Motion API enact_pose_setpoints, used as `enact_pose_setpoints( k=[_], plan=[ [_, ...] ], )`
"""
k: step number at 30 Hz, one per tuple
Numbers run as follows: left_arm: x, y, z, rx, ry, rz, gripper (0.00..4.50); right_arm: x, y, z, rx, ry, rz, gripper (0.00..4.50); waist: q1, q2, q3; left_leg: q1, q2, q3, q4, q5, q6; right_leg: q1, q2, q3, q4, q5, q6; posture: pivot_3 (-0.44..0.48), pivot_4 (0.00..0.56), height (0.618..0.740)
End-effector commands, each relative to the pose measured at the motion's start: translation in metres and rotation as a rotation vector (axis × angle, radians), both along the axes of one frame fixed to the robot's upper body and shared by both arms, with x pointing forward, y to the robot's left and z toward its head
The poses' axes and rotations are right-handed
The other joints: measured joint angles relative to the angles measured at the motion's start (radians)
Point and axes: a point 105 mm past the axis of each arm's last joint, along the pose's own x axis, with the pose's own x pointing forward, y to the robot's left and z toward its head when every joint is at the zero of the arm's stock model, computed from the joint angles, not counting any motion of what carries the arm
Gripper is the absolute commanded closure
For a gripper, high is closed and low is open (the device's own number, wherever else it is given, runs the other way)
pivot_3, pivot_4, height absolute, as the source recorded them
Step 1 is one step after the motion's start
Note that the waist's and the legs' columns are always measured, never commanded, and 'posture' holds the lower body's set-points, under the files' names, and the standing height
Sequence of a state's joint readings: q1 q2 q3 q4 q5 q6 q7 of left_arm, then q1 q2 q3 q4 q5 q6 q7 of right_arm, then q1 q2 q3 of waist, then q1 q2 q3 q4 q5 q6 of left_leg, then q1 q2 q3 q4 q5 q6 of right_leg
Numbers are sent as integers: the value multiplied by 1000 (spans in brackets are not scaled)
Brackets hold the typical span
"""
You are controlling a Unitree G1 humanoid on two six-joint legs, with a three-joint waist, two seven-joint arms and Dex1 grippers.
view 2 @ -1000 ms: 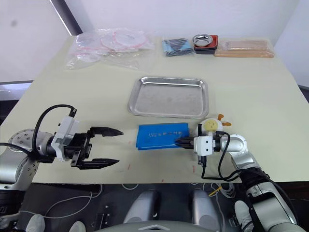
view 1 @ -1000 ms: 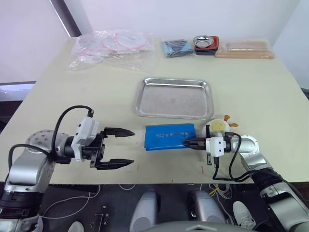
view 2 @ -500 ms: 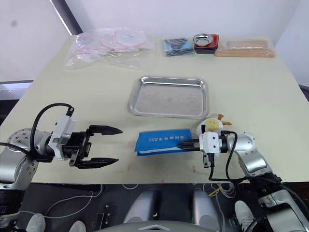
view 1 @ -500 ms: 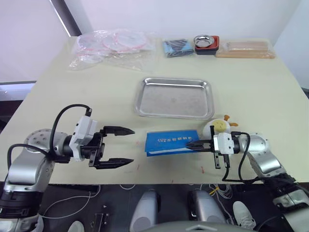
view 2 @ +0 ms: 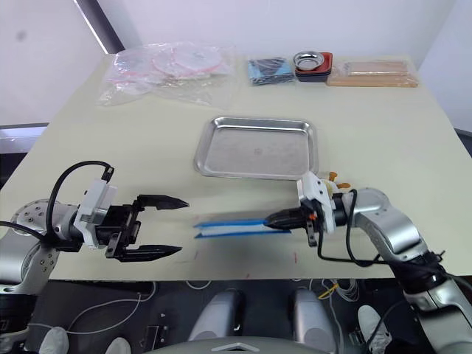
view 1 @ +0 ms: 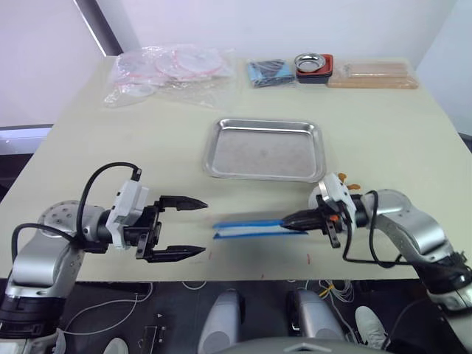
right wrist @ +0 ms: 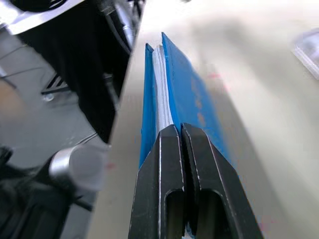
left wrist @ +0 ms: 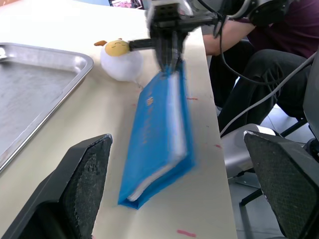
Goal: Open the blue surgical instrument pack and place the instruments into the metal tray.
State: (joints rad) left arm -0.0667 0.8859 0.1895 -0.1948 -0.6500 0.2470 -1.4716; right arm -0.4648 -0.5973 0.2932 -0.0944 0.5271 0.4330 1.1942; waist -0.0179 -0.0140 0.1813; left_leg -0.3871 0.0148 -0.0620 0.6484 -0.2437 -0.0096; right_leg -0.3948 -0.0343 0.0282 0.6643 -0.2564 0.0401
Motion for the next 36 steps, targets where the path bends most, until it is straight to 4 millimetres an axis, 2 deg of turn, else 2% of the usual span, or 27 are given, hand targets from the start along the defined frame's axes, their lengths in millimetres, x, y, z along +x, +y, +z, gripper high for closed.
enact_pose_setpoints(
  k=[1, 6, 10, 14, 20, 28, 31, 36],
  plan=[
    [10, 0, -5, 9, -19, 10, 0, 14, -2, 2, -24, 1, -31, 4457, 1, 0, 0, 0, 1, 0, 0, 0, 0, 0, 1, 0, 0, 0, 0, 0, 150, 740],
    [30, -6, -10, -38, -30, 32, 0, 27, 0, 3, -45, -41, -34, 4457, 1, 0, 0, -1, 1, 0, 0, 0, 0, 0, 1, -1, 0, 0, 0, 0, 150, 740],
    [44, -5, -8, -104, -26, 64, 0, 28, 0, 3, -43, -50, -24, 4457, -1, 0, 0, -1, 1, -1, 0, 0, 0, 0, 1, -1, 0, 0, 0, 0, 150, 740],
    [56, -7, -16, -131, 3, 60, 0, 26, 0, 2, -43, -59, -12, 4457, -2, 0, 0, -1, 1, -1, 0, 0, 0, 0, 1, -1, 0, 0, 0, 0, 150, 740],
    [57, -23, -28, -133, 54, -12, 0, 26, 1, 3, -39, -65, -5, 4457, -3, -1, 0, -1, 1, -1, 1, 0, 0, 0, 1, -1, 0, 0, 0, 0, 150, 740],
    [59, -32, -35, -155, 73, -31, 0, 25, 1, 3, -38, -64, -11, 4457, -2, -1, 0, -1, 1, -1, 1, 0, 0, 0, 1, -1, 0, 0, 0, 0, 150, 740],
    [60, -33, -35, -173, 73, -28, 852, 26, -1, 3, -40, -66, -14, 4500, -1, -1, 0, -1, 1, -1, 1, 0, 0, 0, 1, -1, 0, 0, 0, 0, 150, 740],
    [61, -33, -34, -192, 72, -24, 3190, 26, -2, 2, -47, -68, -17, 4500, 0, -1, 0, -2, 1, -1, 1, 0, 0, 0, 1, -1, 0, 0, 0, 0, 150, 740]
  ],
)
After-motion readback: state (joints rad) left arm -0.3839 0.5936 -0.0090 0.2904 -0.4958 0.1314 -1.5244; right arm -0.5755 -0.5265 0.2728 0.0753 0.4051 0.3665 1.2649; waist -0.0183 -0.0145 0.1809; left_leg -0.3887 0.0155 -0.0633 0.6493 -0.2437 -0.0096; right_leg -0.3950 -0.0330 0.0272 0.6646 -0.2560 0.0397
